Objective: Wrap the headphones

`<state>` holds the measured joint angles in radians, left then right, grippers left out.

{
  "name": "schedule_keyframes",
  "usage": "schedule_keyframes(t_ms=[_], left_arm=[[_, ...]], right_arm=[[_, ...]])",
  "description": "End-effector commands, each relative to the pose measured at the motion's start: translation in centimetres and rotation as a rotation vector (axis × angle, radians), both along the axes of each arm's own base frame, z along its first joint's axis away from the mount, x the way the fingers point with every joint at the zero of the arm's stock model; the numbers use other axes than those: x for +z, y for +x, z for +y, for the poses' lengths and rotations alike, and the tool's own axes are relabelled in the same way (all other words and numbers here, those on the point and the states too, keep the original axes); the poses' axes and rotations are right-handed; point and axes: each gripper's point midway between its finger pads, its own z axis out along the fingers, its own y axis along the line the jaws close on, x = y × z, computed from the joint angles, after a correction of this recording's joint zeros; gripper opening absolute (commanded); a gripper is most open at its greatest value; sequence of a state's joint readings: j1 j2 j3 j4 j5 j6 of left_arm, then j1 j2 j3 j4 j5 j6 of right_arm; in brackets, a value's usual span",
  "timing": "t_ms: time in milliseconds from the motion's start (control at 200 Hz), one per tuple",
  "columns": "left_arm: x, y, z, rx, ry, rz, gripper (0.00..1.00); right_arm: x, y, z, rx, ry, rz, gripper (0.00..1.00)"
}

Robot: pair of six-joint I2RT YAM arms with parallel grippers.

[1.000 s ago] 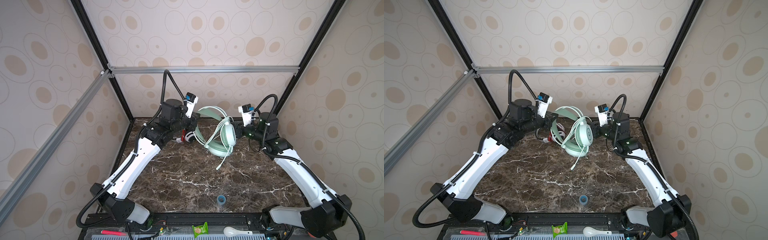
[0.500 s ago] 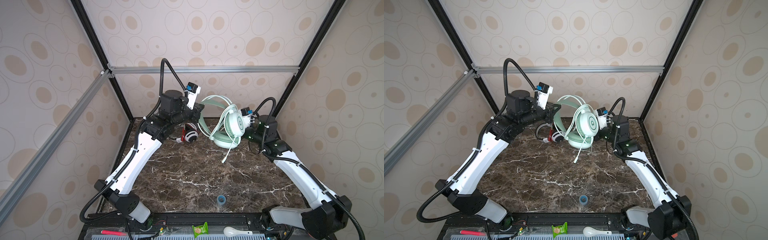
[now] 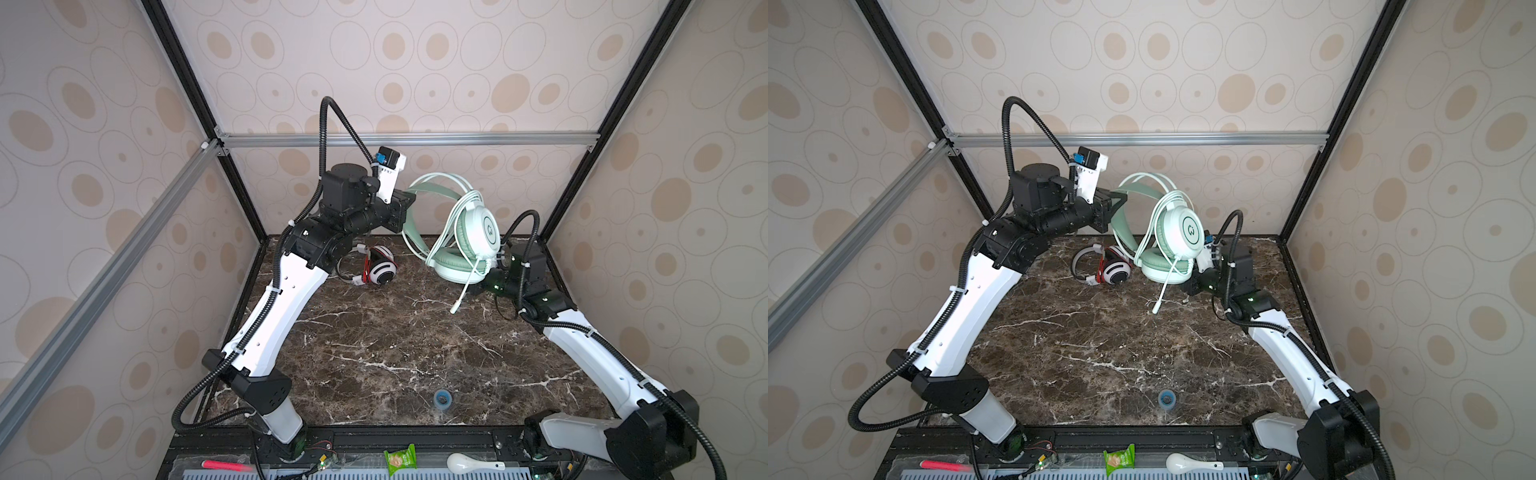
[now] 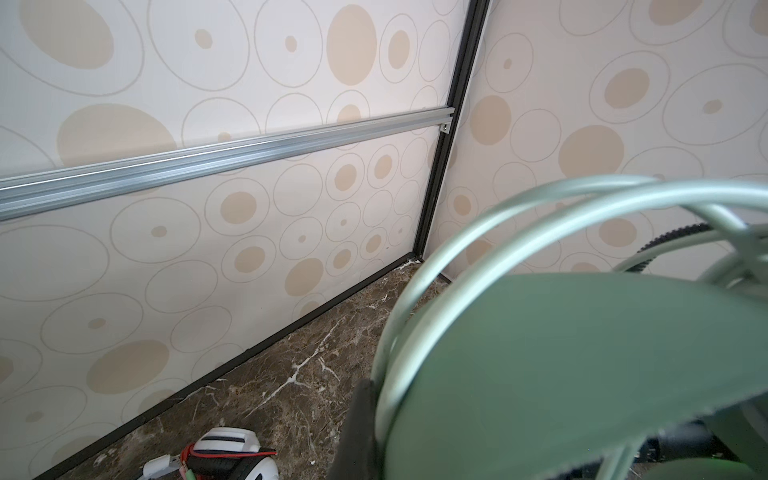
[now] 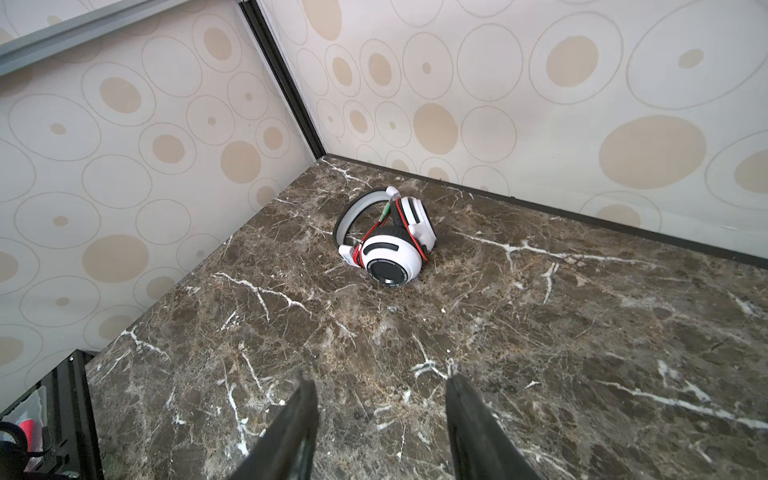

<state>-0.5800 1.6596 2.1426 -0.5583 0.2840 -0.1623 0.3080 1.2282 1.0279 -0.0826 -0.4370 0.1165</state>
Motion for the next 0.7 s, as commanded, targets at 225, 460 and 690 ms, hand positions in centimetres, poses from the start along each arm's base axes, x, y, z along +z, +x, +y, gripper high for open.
schedule_keyframes(t_ms=[225, 460, 690], left_arm=[[5.1, -1.5, 0.2, -0.034, -0.135, -0.072, 0.00], [5.8, -1.7, 0.6, -0.027, -0.162, -0.079, 0.00], [6.0, -1.6, 0.5, -0.031, -0.189, -0.073, 0.00]], right_arm=[[-2.5, -0.1, -0.3, -0.026, 0.015, 0.048, 0.50], [-5.0, -0.1, -0.5, -0.056, 0.049, 0.108, 0.48], [-7.0, -0.7, -0.9, -0.071, 0.025, 0.142, 0.45]])
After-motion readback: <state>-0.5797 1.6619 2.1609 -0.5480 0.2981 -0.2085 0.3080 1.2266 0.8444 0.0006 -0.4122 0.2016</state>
